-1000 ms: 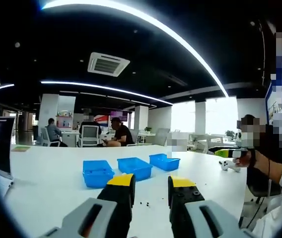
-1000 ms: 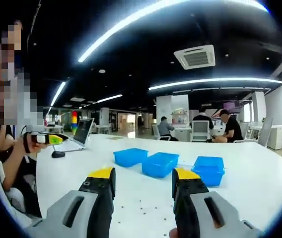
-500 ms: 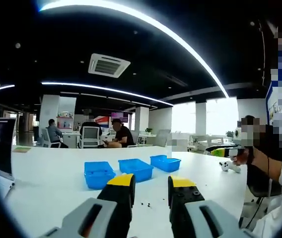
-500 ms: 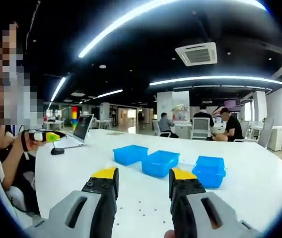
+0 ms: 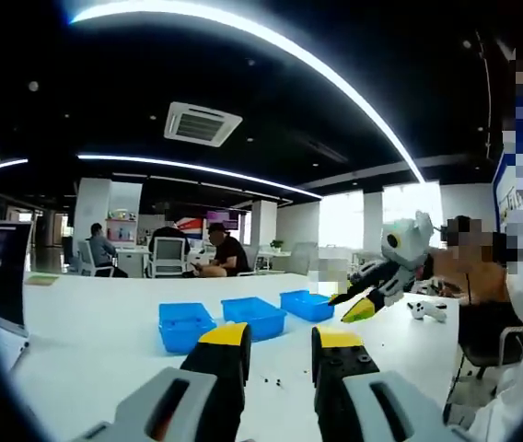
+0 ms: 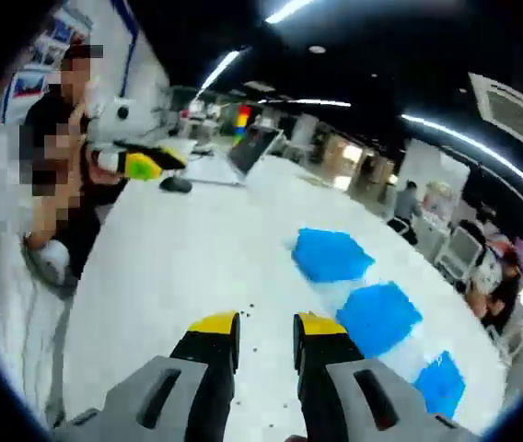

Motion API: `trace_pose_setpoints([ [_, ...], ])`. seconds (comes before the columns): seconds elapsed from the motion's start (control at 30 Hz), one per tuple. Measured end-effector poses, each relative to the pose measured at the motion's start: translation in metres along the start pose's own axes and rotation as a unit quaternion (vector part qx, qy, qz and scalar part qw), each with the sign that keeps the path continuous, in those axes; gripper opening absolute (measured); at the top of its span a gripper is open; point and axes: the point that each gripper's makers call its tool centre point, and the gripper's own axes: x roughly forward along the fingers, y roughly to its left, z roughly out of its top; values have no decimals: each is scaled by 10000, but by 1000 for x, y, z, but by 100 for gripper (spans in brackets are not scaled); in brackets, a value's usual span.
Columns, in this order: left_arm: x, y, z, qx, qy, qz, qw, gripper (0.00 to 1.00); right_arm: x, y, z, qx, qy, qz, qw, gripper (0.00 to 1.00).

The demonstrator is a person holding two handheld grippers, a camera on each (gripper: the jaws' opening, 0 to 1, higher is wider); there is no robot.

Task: Pick up the resistors one by one and place each resistor into its matching bin, sorting the parts by color and model until every resistor is separated into the correct bin for its type

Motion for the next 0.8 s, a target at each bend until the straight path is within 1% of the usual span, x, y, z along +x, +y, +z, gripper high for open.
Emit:
trace_pose_setpoints([
  [0.03,0,0,0,0,1,2,10000,28,9,0,1,-513,193,152,9984,25],
  [0.07,0,1,0,0,4,3,10000,28,16,5,4,-832,270,467,9951,26],
  [0.1,0,2,-1,-4,4,7,10000,28,24,5,8,-931,276,621,9933,26],
  [0.13,-1,3,-1,-7,1,15,10000,28,30,3,11,-961,293,673,9927,26],
  [0.2,-1,6,0,-20,-17,41,10000,28,46,3,13,-1191,437,1009,9868,26],
  [0.23,-1,7,0,-28,-23,48,10000,28,52,6,10,-1269,570,1208,9829,26],
  [0.3,-2,9,0,-41,-27,62,10000,28,65,8,3,-1604,810,1538,9716,25],
  [0.33,-2,10,0,-48,-32,69,10000,28,69,8,-2,-1792,930,1636,9656,24],
  [0.37,-3,11,0,-56,-39,79,9999,28,78,8,-10,-2198,1111,1786,9526,23],
  [0.4,-3,13,0,-67,-43,91,9999,28,83,9,-16,-2399,1239,1964,9426,21],
  [0.47,-4,16,-1,-92,-48,123,9999,28,93,17,-22,-2449,1257,2323,9329,18],
  [0.5,-5,18,-1,-106,-51,136,9998,28,97,19,-23,-2511,1264,2400,9292,18],
  [0.57,-5,19,-1,-120,-51,159,9998,28,105,21,-24,-2551,1298,2514,9246,17],
  [0.6,-5,20,-2,-124,-51,170,9998,28,107,25,-26,-2595,1335,2671,9184,17],
  [0.63,-5,20,-2,-126,-51,173,9998,28,108,29,-27,-2644,1350,2759,9142,17],
  [0.73,-5,21,-3,-142,-40,187,9997,28,118,39,-37,-2807,1534,3056,8968,17],
  [0.77,-5,20,-3,-144,-39,184,9997,28,123,38,-40,-2887,1594,3069,8928,17],
  [0.8,-5,20,-3,-145,-38,188,9997,28,126,39,-42,-2917,1634,3080,8907,17],
])
